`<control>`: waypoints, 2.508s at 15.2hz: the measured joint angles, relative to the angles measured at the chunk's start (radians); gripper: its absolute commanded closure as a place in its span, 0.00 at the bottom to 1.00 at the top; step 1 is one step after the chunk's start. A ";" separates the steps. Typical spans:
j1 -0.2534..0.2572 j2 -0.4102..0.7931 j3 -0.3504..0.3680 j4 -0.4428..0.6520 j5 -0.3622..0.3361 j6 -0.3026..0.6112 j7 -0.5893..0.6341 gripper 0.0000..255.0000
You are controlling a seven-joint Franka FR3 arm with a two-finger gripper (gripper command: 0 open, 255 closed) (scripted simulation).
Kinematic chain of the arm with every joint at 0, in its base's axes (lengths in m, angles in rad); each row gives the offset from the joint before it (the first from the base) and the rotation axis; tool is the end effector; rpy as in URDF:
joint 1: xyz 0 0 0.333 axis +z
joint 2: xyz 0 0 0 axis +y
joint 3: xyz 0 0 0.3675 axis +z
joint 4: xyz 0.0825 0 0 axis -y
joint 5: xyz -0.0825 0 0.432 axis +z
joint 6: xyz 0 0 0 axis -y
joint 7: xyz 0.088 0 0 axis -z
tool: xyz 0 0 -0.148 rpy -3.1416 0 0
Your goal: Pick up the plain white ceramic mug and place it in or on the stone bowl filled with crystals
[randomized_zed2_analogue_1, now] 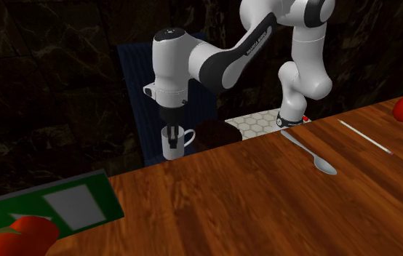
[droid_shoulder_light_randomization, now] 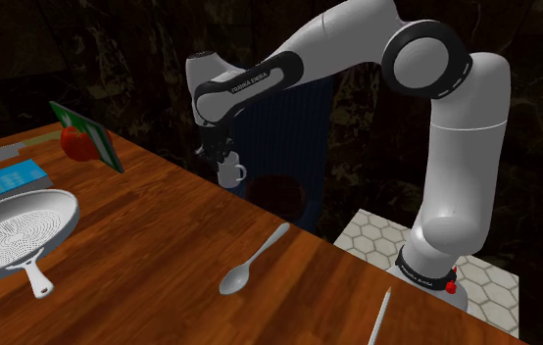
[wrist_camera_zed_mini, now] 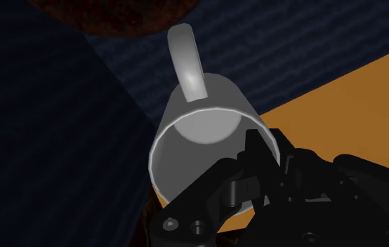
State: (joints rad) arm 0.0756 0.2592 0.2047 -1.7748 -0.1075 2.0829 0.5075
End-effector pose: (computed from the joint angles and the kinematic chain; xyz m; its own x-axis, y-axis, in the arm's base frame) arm 0.6700 0.1744 0.4078 0.9807 -0.1832 0.0689 -0.1845 -0.9828 0.0124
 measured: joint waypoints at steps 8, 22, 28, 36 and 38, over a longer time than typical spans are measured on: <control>0.001 -0.028 0.004 0.071 0.010 -0.099 -0.007 1.00; -0.003 -0.066 0.005 0.195 0.023 -0.259 -0.026 1.00; -0.040 -0.288 -0.015 -0.037 0.073 -0.243 -0.089 1.00; -0.066 -0.592 -0.073 -0.316 0.116 -0.262 -0.188 1.00; -0.069 -0.664 -0.088 -0.380 0.121 -0.268 -0.209 1.00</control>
State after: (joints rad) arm 0.0069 -0.4045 0.1164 -2.1549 0.0132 1.8146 0.2983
